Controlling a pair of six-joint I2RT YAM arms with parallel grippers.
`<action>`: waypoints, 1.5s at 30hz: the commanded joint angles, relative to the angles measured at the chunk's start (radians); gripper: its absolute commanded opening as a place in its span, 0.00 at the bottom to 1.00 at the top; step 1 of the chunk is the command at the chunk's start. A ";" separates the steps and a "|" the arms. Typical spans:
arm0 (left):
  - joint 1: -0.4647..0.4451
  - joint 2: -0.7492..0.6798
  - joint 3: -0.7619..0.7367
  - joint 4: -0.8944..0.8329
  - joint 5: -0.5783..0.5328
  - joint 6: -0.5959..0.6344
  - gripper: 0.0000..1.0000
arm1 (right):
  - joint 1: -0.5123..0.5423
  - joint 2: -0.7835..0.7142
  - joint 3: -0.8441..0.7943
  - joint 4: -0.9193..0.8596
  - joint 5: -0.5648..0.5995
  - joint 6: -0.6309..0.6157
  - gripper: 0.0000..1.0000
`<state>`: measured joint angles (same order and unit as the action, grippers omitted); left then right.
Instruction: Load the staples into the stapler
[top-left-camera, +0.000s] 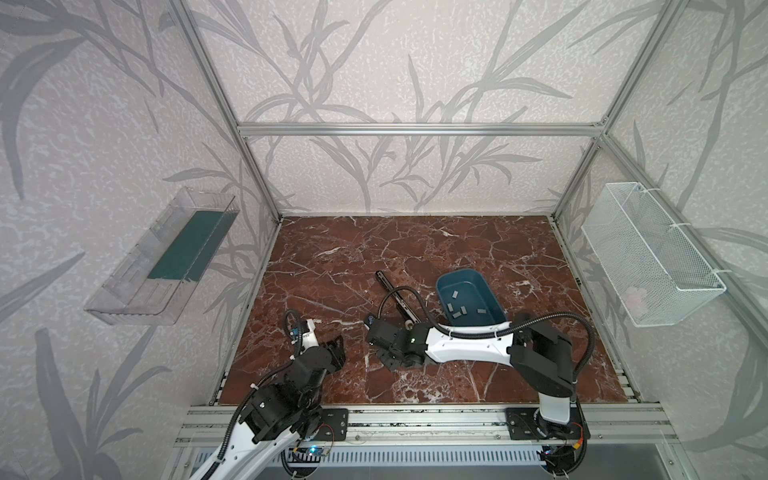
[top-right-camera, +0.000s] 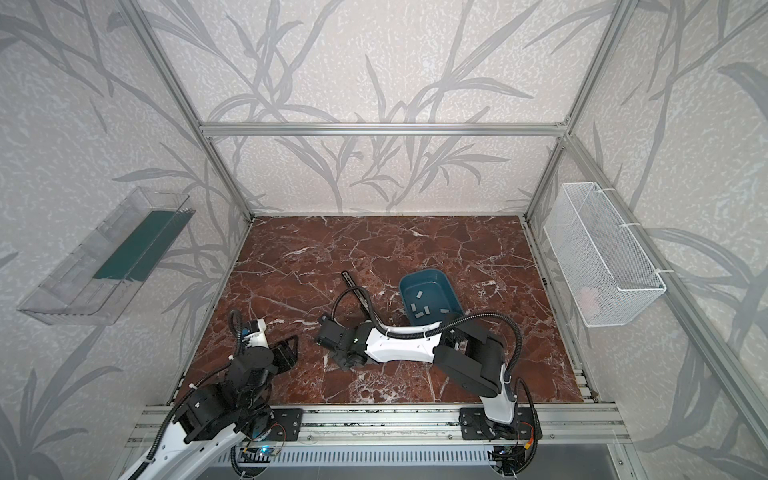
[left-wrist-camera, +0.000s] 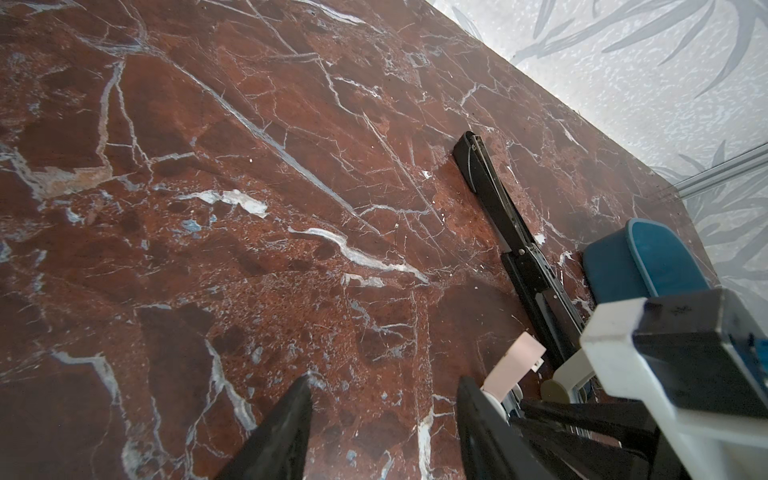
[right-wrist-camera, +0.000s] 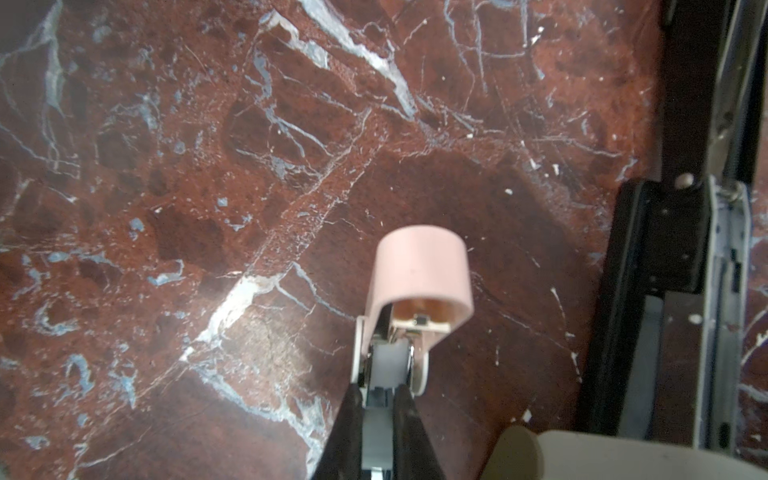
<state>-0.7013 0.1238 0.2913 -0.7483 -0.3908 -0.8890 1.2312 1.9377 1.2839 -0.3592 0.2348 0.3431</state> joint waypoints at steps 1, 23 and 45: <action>-0.002 -0.009 -0.007 -0.008 -0.017 0.010 0.57 | 0.002 0.000 0.026 -0.023 0.011 -0.006 0.13; -0.002 -0.009 -0.006 -0.009 -0.018 0.010 0.57 | 0.001 -0.023 -0.002 0.002 0.036 -0.025 0.13; -0.001 -0.009 -0.006 -0.009 -0.017 0.011 0.57 | 0.001 0.010 0.017 -0.005 0.026 -0.029 0.13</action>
<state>-0.7013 0.1238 0.2909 -0.7479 -0.3912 -0.8890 1.2312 1.9339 1.2762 -0.3443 0.2527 0.3206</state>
